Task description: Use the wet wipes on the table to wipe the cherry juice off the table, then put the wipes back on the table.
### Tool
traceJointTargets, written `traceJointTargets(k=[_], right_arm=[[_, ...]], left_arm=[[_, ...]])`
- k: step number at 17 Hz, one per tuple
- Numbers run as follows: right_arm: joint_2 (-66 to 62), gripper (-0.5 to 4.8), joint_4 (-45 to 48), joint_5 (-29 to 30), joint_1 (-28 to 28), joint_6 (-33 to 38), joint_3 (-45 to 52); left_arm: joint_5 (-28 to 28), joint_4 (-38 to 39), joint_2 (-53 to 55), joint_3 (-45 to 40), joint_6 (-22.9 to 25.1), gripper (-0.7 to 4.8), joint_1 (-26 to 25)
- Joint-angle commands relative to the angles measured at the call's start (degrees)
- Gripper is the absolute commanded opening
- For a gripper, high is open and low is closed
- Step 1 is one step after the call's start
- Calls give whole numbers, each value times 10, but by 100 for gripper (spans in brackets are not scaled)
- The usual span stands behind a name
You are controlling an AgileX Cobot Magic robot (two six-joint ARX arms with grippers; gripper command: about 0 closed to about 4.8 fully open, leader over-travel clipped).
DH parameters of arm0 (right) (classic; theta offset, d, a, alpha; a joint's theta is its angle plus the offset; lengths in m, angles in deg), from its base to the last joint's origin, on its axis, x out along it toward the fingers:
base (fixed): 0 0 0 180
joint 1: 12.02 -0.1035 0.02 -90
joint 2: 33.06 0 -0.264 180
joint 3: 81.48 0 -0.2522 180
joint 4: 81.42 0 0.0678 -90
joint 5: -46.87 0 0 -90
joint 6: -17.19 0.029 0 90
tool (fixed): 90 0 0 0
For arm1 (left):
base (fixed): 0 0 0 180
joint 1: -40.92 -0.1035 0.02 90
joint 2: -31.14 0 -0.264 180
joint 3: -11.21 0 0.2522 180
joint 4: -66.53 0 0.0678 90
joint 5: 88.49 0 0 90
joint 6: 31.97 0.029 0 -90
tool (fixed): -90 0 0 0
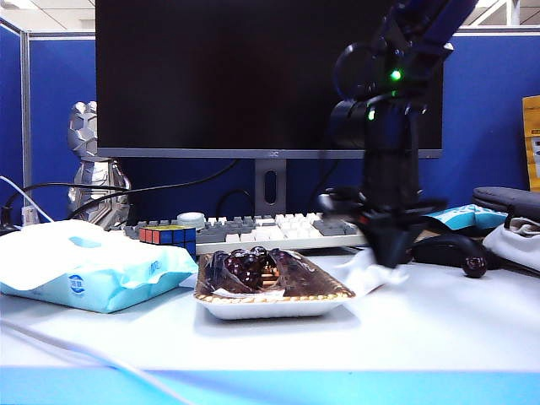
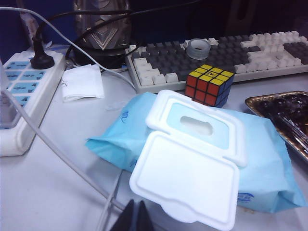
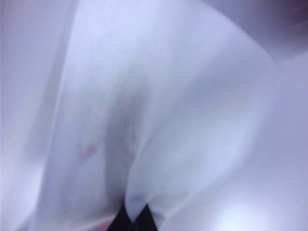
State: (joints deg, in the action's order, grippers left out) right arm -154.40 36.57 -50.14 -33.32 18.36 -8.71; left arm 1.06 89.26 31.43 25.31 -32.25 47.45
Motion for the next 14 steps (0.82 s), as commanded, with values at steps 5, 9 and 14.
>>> traceJointTargets(k=[5, 9, 14], right_arm=[[-15, -5, -87, -86, 81, -6, 8], [-15, -5, -102, -121, 109, -19, 8], [-15, -5, -96, -203, 139, -13, 8]], left_arm=[[-2, 7, -2, 0, -2, -2, -1], [-2, 7, -2, 0, -2, -2, -1], [-2, 7, -2, 0, -2, -2, -1]])
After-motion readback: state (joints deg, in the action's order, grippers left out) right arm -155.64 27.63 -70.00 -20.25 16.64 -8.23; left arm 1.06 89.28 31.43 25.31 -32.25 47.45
